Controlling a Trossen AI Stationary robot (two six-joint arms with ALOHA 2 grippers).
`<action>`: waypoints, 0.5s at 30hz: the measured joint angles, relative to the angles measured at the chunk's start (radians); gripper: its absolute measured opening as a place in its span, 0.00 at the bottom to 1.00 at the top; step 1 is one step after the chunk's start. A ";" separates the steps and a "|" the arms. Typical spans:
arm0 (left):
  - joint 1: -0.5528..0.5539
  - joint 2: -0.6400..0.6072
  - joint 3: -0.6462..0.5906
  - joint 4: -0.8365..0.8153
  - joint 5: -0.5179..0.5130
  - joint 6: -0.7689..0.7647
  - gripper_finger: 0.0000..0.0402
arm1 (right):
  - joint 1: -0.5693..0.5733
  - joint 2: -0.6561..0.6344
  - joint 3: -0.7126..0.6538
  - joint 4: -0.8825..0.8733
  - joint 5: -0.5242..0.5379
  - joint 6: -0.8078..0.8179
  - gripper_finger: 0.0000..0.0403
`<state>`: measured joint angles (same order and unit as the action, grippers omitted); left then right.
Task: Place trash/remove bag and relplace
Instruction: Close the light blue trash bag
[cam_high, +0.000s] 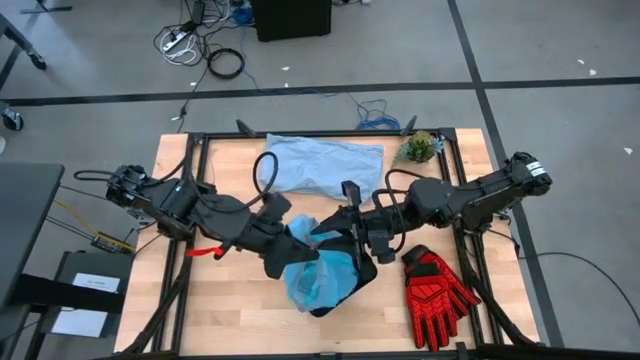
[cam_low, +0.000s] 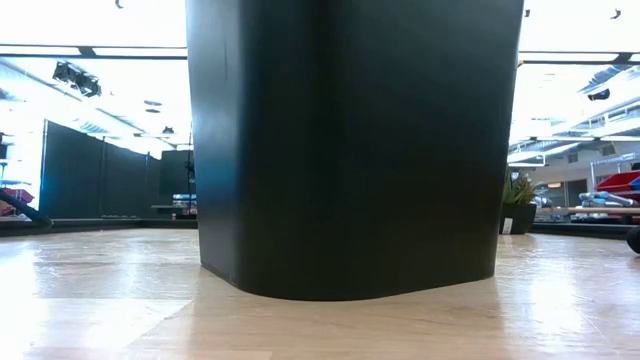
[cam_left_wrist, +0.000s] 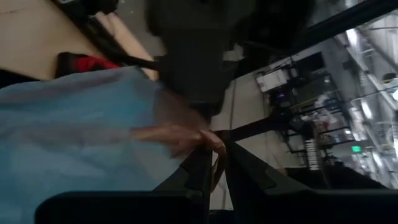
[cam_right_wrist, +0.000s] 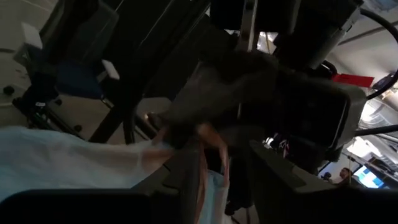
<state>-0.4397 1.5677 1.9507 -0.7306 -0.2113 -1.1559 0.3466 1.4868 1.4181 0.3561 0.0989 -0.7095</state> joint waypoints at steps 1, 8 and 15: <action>0.000 0.000 0.000 -0.021 -0.004 -0.007 0.13 | 0.000 0.000 0.000 -0.001 0.004 0.000 0.29; 0.000 0.000 0.000 -0.084 -0.053 -0.023 0.13 | 0.002 0.000 0.000 -0.012 0.008 0.000 0.28; 0.000 0.000 0.000 -0.067 -0.067 0.028 0.13 | 0.002 0.000 0.000 -0.016 0.022 0.001 0.28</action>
<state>-0.4397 1.5677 1.9507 -0.7973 -0.2778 -1.1282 0.3490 1.4868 1.4181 0.3401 0.1208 -0.7090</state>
